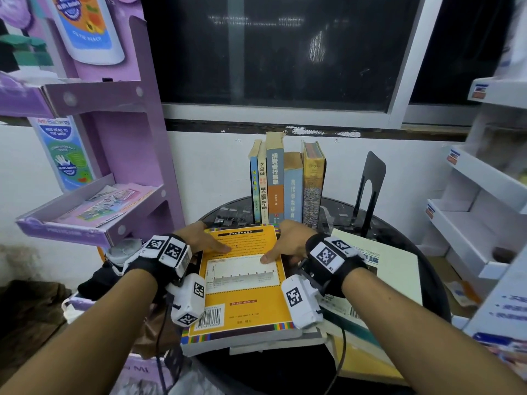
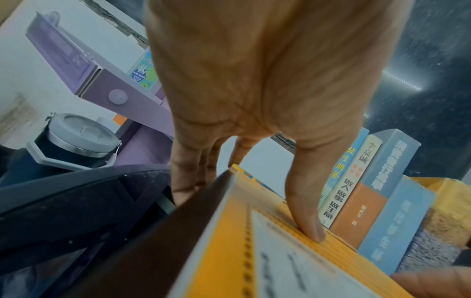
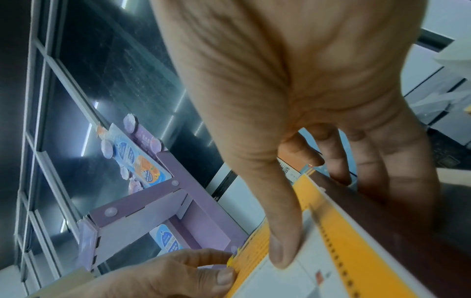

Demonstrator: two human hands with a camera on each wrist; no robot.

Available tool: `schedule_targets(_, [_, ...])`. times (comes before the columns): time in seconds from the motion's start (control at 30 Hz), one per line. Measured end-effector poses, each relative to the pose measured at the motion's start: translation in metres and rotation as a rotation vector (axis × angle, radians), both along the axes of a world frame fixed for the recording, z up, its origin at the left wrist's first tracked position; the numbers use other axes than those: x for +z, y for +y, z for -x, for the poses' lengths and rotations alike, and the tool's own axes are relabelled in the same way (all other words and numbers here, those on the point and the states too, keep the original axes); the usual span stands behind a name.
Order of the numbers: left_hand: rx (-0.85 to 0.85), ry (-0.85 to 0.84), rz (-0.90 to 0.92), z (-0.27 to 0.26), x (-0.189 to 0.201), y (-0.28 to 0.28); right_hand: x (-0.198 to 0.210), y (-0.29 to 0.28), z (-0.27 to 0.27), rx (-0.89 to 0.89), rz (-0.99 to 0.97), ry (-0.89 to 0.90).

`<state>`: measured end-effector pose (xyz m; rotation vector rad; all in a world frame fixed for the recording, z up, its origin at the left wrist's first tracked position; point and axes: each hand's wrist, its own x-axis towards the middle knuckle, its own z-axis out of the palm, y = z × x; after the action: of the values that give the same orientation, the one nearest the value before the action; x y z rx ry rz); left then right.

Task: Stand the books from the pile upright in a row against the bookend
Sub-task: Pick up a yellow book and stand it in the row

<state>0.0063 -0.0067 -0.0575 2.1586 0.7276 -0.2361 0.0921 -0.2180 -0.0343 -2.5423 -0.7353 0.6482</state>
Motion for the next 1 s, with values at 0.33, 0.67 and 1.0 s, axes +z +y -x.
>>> schedule_targets(0.33, [0.091, -0.174, -0.005, -0.002, 0.025, -0.015, 0.005, -0.007, -0.007, -0.110, -0.275, 0.137])
schedule_targets(0.67, [0.239, -0.610, 0.301, -0.013, 0.057, -0.024, 0.038, -0.014, -0.008, -0.228, -0.649, -0.018])
schedule_targets(1.0, [0.195, -1.031, 0.487, -0.007, 0.094, -0.048, 0.067, -0.029, 0.006, -0.135, -0.885, -0.321])
